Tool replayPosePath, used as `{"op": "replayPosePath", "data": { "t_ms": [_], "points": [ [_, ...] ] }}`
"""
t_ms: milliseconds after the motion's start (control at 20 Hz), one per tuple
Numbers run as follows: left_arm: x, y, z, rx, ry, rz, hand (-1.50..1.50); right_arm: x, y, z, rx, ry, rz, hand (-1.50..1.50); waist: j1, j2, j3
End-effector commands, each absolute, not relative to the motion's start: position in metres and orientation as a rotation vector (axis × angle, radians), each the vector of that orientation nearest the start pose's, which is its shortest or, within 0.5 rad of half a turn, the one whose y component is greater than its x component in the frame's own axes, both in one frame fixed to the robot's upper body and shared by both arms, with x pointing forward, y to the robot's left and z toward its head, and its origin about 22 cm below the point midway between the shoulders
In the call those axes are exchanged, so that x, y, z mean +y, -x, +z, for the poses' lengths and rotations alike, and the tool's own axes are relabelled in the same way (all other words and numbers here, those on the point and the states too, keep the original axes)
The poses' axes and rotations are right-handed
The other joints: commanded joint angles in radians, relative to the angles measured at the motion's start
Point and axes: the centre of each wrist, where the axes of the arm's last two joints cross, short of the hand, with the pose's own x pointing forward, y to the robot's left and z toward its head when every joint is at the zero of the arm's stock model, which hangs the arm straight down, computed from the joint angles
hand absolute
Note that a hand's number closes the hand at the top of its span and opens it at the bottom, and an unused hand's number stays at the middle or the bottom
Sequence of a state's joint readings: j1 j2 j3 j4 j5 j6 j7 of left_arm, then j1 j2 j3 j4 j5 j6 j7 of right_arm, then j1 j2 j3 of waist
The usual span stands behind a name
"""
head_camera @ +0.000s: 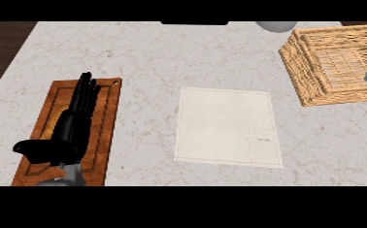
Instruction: Pick the cupcake from the placemat and place it in the basket
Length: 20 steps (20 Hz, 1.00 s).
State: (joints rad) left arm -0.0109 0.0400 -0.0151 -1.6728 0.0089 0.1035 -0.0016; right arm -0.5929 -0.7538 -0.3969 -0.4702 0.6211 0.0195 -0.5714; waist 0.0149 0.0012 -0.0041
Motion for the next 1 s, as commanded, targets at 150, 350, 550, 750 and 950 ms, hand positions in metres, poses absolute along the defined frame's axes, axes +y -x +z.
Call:
{"op": "replayPosePath", "data": {
  "t_ms": [150, 350, 550, 750, 950],
  "points": [
    [0.233, -0.250, 0.030, -1.686, -0.066, 0.027, 0.00, -0.515, -0.309, 0.062, -1.543, 0.878, 0.551, -1.50, 0.008, 0.008, 0.007],
    [0.243, -0.241, 0.022, -1.671, -0.072, 0.048, 0.00, -0.523, -0.311, 0.084, -1.663, 0.877, 0.462, -1.50, -0.004, 0.002, 0.005],
    [0.226, -0.248, 0.034, -1.681, -0.101, 0.053, 0.00, -0.527, -0.314, 0.102, -1.716, 0.946, 0.382, -1.50, -0.009, 0.000, 0.005],
    [0.229, -0.251, 0.034, -1.670, -0.074, 0.046, 0.00, -0.549, -0.299, 0.120, -1.707, 1.015, 0.326, -1.50, -0.004, 0.003, 0.005],
    [0.237, -0.248, 0.046, -1.682, -0.073, 0.049, 0.00, -0.571, -0.284, 0.150, -1.675, 1.068, 0.194, -1.50, -0.003, 0.003, 0.005]
  ]
}}
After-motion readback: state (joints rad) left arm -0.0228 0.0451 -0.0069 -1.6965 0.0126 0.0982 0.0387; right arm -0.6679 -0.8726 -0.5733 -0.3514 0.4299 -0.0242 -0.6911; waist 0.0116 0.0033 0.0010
